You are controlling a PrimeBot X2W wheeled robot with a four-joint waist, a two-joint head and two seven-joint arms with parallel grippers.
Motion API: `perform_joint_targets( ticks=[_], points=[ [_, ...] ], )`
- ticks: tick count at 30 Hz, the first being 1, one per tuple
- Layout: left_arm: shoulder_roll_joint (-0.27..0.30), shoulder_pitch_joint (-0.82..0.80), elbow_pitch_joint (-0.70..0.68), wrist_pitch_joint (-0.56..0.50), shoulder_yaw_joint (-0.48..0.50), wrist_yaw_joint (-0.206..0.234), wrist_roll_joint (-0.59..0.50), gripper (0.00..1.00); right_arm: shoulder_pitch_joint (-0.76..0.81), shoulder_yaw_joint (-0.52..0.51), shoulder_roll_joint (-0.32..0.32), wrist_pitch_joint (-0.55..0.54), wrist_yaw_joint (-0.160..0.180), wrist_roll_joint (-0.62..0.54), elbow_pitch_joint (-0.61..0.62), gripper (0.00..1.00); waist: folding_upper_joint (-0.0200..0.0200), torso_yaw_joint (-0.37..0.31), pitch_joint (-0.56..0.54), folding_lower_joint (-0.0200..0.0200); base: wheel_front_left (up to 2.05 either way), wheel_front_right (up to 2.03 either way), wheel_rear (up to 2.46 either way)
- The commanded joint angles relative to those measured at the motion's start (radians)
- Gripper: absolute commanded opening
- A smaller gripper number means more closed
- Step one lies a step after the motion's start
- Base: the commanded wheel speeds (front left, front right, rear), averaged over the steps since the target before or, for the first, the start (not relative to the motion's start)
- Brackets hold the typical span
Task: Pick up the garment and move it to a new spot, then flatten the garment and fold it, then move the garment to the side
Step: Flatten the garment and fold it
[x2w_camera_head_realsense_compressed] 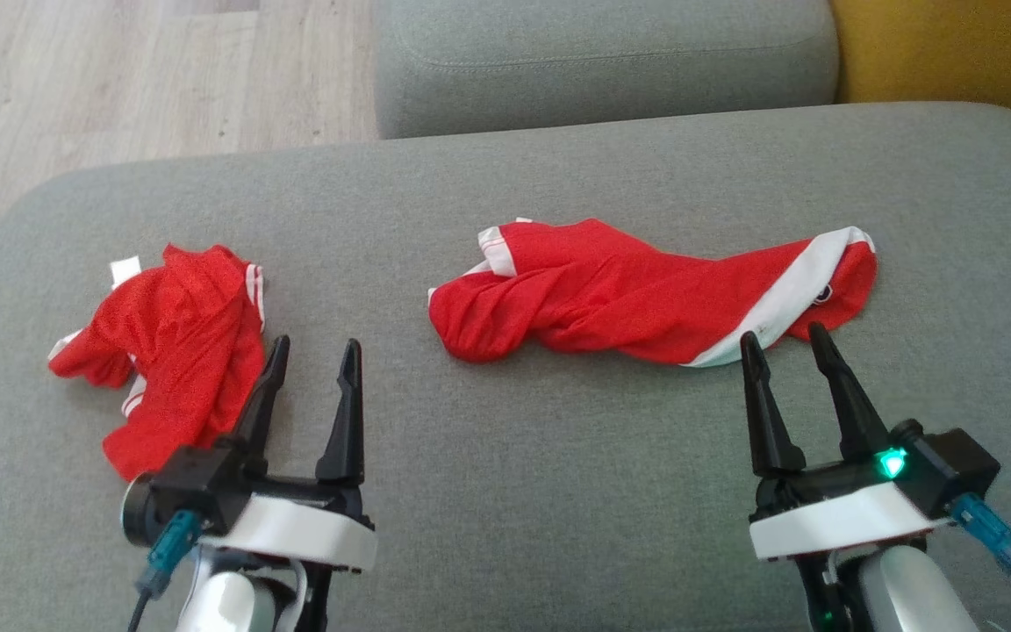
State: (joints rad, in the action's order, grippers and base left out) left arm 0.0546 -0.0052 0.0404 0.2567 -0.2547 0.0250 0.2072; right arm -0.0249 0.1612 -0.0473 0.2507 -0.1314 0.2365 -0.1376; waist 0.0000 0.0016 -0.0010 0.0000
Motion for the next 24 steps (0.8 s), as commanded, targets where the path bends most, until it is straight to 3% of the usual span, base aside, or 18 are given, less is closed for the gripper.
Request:
perform_joint_targets(
  ticks=[1,11,19,24],
  points=[
    [-0.004,-0.034,-0.031,0.005,0.030,-0.003,-0.008,1.00,-0.012,0.019,-0.003,0.011,0.001,-0.004,0.038,1.00,0.0000,0.006,0.003,0.0000,0.00,0.00,0.00],
    [-0.004,-0.062,-0.020,0.005,-0.029,-0.002,0.013,1.00,-0.067,0.079,-0.003,0.011,0.001,-0.051,-0.024,1.00,0.0000,0.077,0.057,0.0000,0.00,0.00,0.00],
    [-0.004,-0.111,-0.020,0.005,-0.087,0.001,0.032,1.00,-0.256,0.204,-0.003,-0.051,0.001,-0.152,-0.254,1.00,0.0000,0.179,0.127,0.0000,0.00,0.00,0.00],
    [-0.004,-0.137,-0.023,0.005,-0.131,0.012,0.051,1.00,-0.402,0.252,-0.014,-0.084,0.001,-0.217,-0.458,1.00,0.0000,0.258,0.163,0.0000,0.00,0.00,0.00]
  ],
)
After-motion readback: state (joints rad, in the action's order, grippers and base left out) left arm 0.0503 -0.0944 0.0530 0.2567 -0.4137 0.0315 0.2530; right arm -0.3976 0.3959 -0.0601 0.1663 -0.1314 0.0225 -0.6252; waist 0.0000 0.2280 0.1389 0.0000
